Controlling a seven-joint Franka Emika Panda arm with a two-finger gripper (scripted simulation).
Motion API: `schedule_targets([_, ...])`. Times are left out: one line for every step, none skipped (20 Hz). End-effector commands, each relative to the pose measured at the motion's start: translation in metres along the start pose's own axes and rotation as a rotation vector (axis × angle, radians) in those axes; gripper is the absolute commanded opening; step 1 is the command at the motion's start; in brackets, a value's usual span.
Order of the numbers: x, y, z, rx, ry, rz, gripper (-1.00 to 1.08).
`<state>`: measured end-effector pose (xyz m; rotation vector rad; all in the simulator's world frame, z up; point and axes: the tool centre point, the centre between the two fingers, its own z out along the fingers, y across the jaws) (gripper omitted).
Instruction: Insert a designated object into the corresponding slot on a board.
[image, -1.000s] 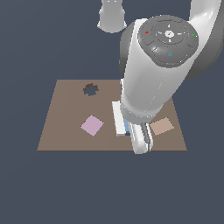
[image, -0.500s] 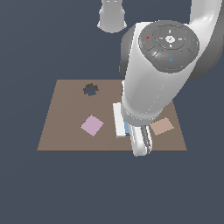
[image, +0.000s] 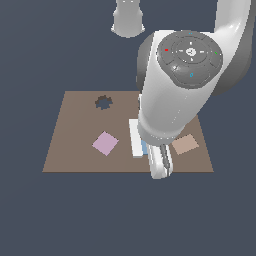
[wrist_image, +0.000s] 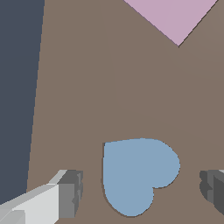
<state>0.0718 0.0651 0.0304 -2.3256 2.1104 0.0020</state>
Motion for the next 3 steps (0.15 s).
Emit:
schedule_targets([0.0000, -0.0001, 0.0000, 0.000, 0.000, 0.000, 1.00])
schedule_targets([0.0000, -0.0001, 0.0000, 0.000, 0.000, 0.000, 1.00])
schedule_targets([0.0000, -0.0001, 0.0000, 0.000, 0.000, 0.000, 1.00])
